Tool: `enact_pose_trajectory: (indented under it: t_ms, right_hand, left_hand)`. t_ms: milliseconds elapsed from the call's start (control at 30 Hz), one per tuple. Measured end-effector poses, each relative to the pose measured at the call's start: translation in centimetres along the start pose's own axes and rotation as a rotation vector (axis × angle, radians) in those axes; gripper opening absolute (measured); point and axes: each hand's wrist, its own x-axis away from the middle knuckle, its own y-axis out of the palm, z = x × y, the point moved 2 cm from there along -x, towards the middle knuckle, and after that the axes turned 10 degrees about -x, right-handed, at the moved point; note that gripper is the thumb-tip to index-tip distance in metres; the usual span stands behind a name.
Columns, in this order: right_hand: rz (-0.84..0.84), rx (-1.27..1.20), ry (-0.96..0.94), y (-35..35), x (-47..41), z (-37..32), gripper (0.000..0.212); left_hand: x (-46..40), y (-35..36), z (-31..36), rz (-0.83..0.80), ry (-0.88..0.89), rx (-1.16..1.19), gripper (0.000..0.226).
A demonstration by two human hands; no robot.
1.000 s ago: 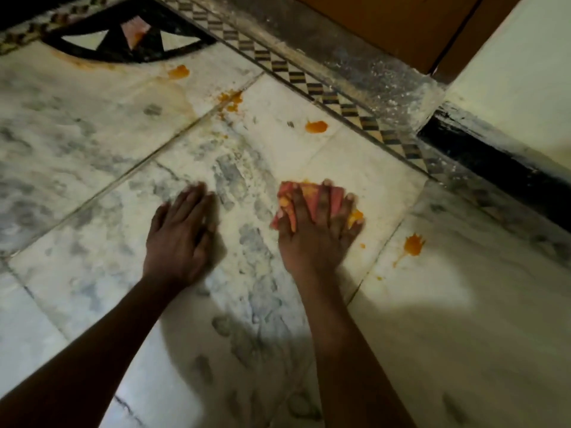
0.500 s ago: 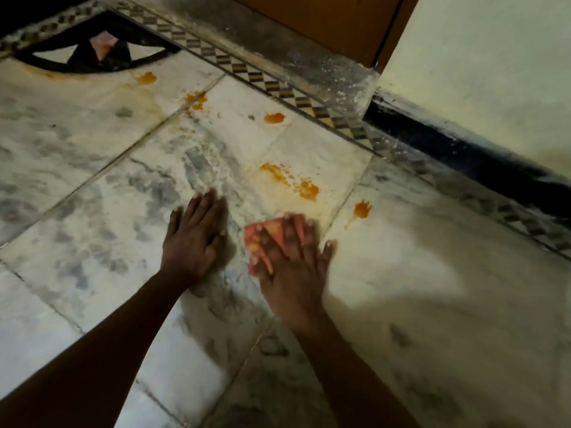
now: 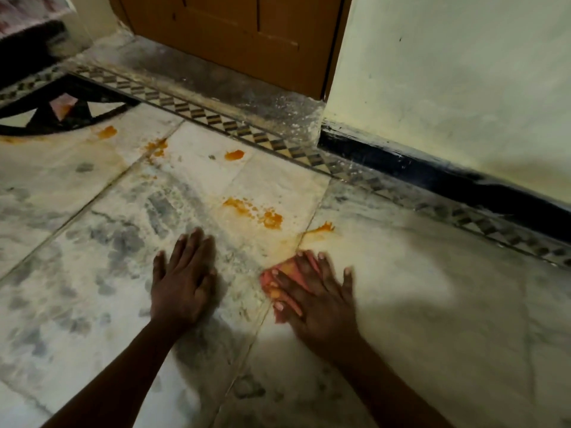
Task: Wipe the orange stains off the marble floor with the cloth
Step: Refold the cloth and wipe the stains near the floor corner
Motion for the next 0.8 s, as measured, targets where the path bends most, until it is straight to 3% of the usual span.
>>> enact_pose_trajectory:
  t_ms: [67,167,200,233,333,400,567,600,700,800]
  right_hand:
    - [0.021,0.067,0.186,-1.6,-2.4,4.1,0.061]
    - [0.028,-0.124,0.704,-3.8,-7.5,7.5,0.065]
    - [0.024,-0.137,0.739,-3.9,-8.6,6.8,0.066]
    - [-0.003,-0.119,0.684,-3.3,-9.2,5.3,0.066]
    - [-0.034,-0.034,0.278,-1.0,-6.3,0.5,0.062]
    - [-0.084,0.032,0.169,-1.4,-4.6,1.6,0.061]
    - [0.025,-0.078,0.695,-3.5,-10.0,6.3,0.067]
    - [0.024,-0.079,0.703,-2.9,-10.9,5.1,0.068]
    - [-0.007,-0.018,0.328,-0.3,-9.2,-0.3,0.066]
    - [-0.191,0.028,-0.029,-1.0,-4.9,0.0,0.062]
  left_hand:
    - [0.1,0.1,-0.1,0.010,0.004,0.001,0.072]
    - [0.1,0.1,0.1,0.032,0.004,-0.001,0.071]
    - [0.0,0.1,0.2,0.039,0.004,-0.001,0.070]
    - [0.0,0.1,0.2,0.038,0.003,-0.001,0.070]
    - [0.1,-0.1,0.2,0.050,-0.001,0.005,0.070]
    - [0.2,-0.1,0.2,0.048,0.000,0.003,0.070]
    - [0.0,0.1,0.2,0.046,-0.009,-0.002,0.070]
    - [0.0,0.1,0.3,0.046,-0.010,-0.003,0.070]
    - [0.1,0.1,0.2,0.053,-0.011,-0.007,0.070]
    - [0.1,0.0,0.2,0.053,-0.009,-0.006,0.069]
